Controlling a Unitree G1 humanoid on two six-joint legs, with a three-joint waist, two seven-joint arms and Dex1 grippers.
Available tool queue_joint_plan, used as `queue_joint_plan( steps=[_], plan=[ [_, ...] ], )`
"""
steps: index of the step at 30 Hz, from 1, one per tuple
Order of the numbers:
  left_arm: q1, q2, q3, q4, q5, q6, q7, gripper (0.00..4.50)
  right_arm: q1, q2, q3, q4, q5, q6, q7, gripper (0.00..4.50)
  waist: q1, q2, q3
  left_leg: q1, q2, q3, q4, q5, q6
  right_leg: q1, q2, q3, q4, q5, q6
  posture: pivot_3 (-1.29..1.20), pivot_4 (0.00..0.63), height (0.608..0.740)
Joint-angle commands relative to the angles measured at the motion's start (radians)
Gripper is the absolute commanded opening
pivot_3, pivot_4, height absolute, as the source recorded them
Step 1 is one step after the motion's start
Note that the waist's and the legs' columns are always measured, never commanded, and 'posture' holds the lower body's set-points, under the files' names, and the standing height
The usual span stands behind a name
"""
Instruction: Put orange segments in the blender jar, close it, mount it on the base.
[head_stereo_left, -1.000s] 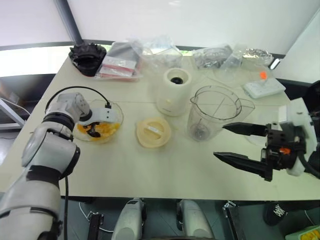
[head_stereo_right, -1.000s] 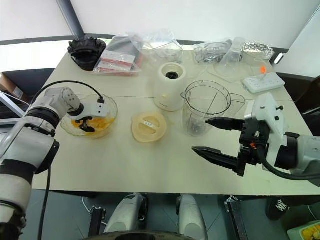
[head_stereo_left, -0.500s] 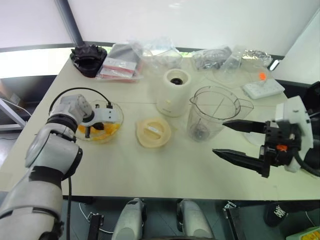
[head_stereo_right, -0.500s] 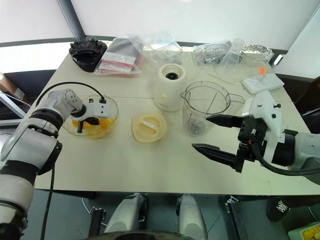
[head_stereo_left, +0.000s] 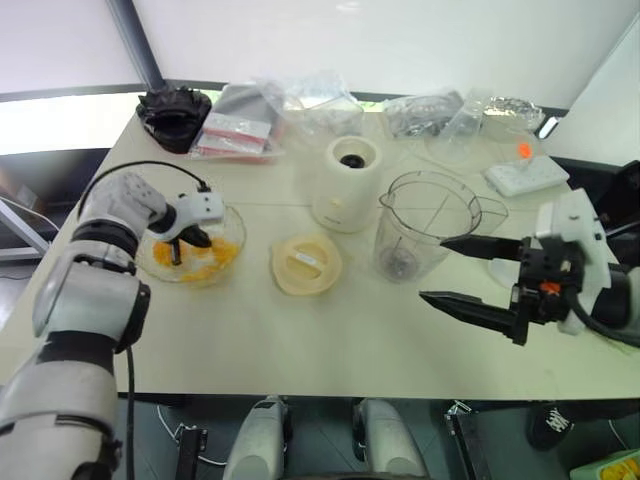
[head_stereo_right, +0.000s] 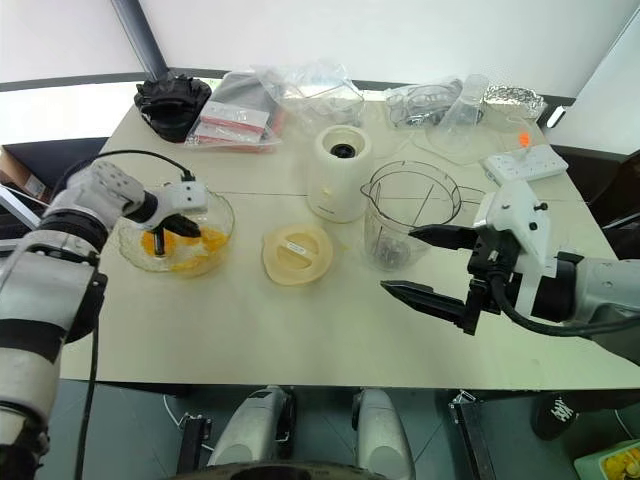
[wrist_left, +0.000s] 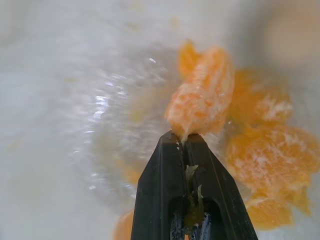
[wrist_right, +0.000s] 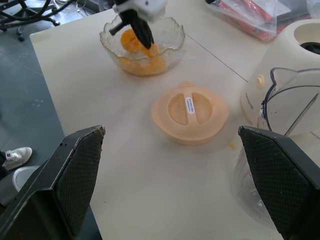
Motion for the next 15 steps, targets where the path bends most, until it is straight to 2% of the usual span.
queue_joint_plan(
  steps=[1, 4, 10, 15],
  plan=[
    [-0.020, 0.053, 0.074, -0.033, -0.075, 0.026, -0.037, 0.04, -0.020, 0.013, 0.009, 0.011, -0.028, -0.031, 0.013, 4.50, -0.001, 0.000, 0.000, 0.000, 0.000, 0.000, 0.000, 0.000, 0.000, 0.000, 0.000, 0.000, 0.000, 0.000, 0.000, 0.00, 0.150, 0.740],
    [0.005, 0.085, 0.133, -0.048, -0.135, 0.060, -0.062, 0.04, -0.029, 0.020, 0.031, 0.017, -0.047, -0.040, 0.022, 4.50, -0.001, 0.000, 0.000, 0.000, 0.000, 0.000, 0.000, 0.000, 0.000, 0.000, 0.000, 0.000, 0.000, 0.000, 0.000, 0.00, 0.150, 0.740],
    [0.050, 0.089, 0.240, -0.102, -0.259, 0.153, -0.122, 0.04, -0.059, 0.022, 0.069, 0.037, -0.087, -0.052, 0.047, 4.50, 0.001, 0.000, 0.000, 0.001, 0.000, 0.000, 0.000, 0.000, 0.000, 0.000, 0.000, 0.000, 0.001, 0.000, 0.000, 0.00, 0.150, 0.740],
    [0.121, 0.086, 0.238, -0.177, -0.279, 0.170, -0.134, 0.04, -0.082, 0.026, 0.090, 0.055, -0.110, -0.053, 0.063, 4.50, 0.000, 0.000, 0.000, 0.000, 0.000, 0.000, 0.000, 0.000, 0.000, 0.000, 0.000, 0.000, 0.001, 0.001, 0.001, 0.00, 0.150, 0.740]
  ],
)
